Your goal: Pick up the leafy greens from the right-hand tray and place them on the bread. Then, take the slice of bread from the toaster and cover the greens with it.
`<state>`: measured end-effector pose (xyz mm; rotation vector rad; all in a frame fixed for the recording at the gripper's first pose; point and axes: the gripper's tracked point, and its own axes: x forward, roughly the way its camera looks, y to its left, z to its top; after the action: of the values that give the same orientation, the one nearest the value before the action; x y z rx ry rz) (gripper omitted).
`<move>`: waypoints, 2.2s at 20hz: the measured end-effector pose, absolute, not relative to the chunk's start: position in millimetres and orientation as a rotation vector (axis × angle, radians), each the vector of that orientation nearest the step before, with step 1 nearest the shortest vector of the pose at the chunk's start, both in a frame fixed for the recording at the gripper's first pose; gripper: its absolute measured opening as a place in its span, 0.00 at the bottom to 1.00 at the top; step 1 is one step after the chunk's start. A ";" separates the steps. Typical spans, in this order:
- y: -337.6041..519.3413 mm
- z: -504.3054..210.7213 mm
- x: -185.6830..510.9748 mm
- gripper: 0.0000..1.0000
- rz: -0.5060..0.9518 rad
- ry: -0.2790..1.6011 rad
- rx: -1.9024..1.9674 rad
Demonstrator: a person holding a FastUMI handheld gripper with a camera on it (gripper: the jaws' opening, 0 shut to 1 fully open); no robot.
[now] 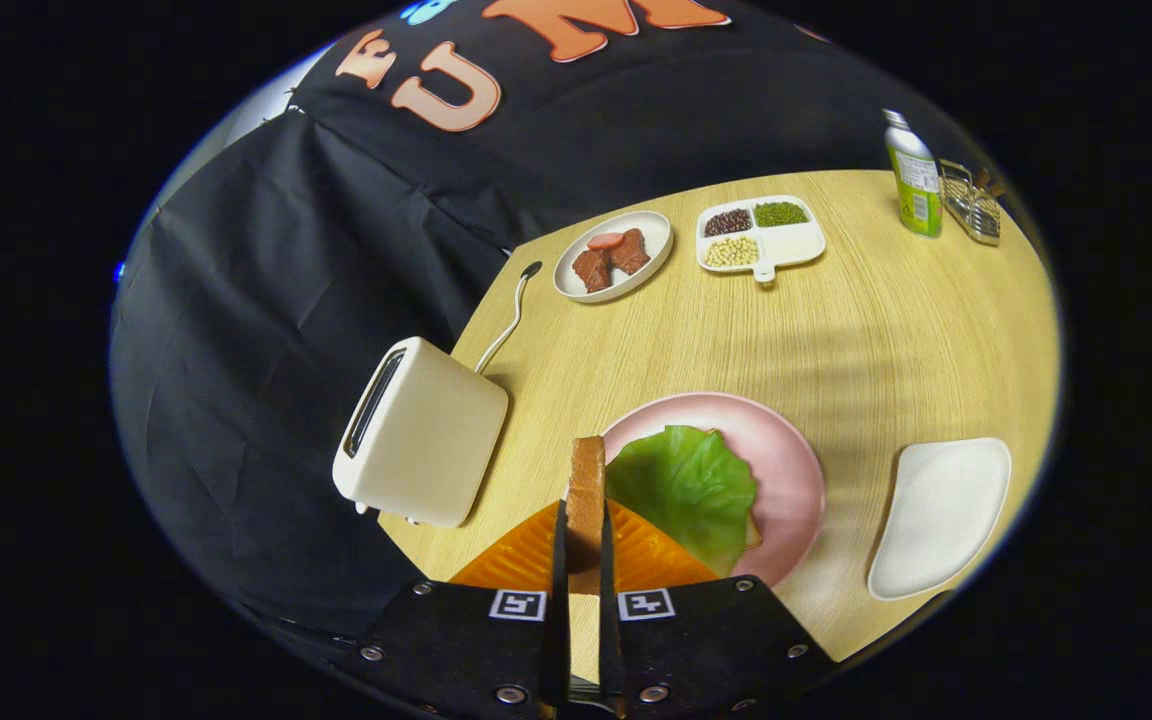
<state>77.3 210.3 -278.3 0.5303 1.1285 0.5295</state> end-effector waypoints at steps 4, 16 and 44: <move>198.2 -295.7 81.7 0.12 0.508 1.129 0.532; 171.5 -338.7 91.0 0.32 0.403 1.104 0.444; 68.8 -96.7 67.0 0.97 0.109 0.276 0.105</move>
<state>67.0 68.8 -96.7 0.1053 0.2759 0.1085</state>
